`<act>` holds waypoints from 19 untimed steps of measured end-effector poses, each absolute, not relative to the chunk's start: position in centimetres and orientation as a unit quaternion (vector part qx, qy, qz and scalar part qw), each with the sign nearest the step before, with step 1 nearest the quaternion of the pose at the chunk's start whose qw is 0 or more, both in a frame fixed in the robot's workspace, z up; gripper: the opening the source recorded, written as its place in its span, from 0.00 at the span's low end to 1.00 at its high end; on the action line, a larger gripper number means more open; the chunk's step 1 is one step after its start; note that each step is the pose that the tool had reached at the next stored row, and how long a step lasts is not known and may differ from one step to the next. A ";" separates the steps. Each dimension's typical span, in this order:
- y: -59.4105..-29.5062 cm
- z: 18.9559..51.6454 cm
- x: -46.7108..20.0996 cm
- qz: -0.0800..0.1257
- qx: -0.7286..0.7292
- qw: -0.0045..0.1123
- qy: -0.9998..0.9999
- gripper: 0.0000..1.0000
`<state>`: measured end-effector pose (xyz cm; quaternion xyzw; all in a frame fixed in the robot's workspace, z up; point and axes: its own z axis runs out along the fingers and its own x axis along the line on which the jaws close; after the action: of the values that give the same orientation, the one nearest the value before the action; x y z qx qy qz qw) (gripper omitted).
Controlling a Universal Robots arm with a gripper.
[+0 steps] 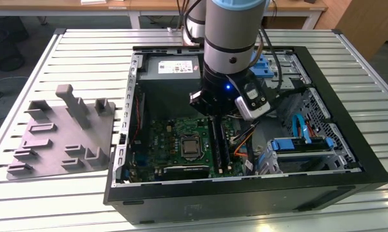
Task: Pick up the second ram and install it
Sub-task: 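Press down the second ram until it locks into place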
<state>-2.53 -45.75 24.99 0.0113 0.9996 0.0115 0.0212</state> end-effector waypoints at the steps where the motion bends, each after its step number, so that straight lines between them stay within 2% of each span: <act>1: -45.3 24.8 -2.5 0.012 0.011 0.021 1.000 0.10; 5: -44.1 24.1 -2.5 0.012 0.011 0.021 1.000 0.10; 19: -43.9 21.6 -2.5 0.011 0.011 0.021 1.000 0.10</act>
<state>-2.53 -43.89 21.58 0.0111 0.9997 0.0107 0.0208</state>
